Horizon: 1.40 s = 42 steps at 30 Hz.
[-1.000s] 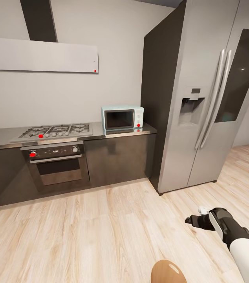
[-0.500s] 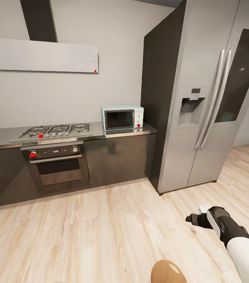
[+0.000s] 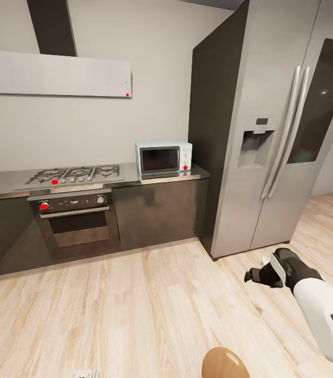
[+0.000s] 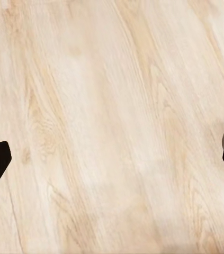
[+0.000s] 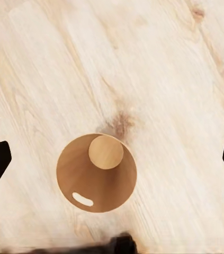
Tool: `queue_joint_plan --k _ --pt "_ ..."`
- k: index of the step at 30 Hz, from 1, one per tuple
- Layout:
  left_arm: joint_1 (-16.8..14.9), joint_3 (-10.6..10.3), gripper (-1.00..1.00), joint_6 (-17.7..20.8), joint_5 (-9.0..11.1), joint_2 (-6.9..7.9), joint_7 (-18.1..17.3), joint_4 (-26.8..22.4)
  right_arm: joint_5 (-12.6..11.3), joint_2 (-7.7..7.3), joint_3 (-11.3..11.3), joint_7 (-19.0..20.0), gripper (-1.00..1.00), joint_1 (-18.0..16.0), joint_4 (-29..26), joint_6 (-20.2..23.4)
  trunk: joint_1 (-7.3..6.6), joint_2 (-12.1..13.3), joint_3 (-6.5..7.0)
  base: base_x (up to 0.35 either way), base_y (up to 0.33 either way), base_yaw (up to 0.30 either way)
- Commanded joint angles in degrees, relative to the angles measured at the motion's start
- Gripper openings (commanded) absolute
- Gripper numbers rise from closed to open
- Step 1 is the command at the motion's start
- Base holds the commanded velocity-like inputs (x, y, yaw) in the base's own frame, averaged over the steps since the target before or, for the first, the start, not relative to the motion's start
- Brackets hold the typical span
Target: Put the three can of soda from the living room inside the tash can in the kitchen.
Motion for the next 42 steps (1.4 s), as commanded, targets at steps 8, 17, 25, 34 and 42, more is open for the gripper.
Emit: queue_joint_plan --k 8,17,25,34,42 --pt "-0.30 0.00 1.00 1.40 -0.11 -0.03 -0.10 -0.54 3.48 -0.12 -0.14 -0.65 1.00 -1.75 5.46 -0.26 1.32 -2.41 -1.08 0.000 0.000 0.000" --pt "-0.75 0.00 1.00 2.15 -0.32 -0.05 -0.06 -0.21 3.71 0.22 0.03 -0.60 1.00 -2.00 6.94 -1.50 3.29 -6.02 -2.69 0.000 0.000 0.000" --pt "-0.80 0.00 1.00 2.20 -0.50 -0.05 0.03 -0.04 3.66 -0.17 -0.40 0.22 1.00 -1.81 7.00 -5.67 5.05 -9.23 -4.13 0.000 0.000 0.000" --pt "-0.78 0.00 1.00 2.20 -0.51 -0.05 0.04 -0.02 3.78 -0.42 -0.46 0.44 1.00 -1.70 7.36 -6.55 7.03 -12.84 -5.75 0.000 0.000 0.000" --pt "-0.78 -0.02 1.00 2.20 -0.52 -0.05 0.05 0.00 3.85 -0.61 -0.51 0.47 1.00 -1.59 7.71 -6.72 8.79 -16.04 -7.18 0.000 0.000 0.000"
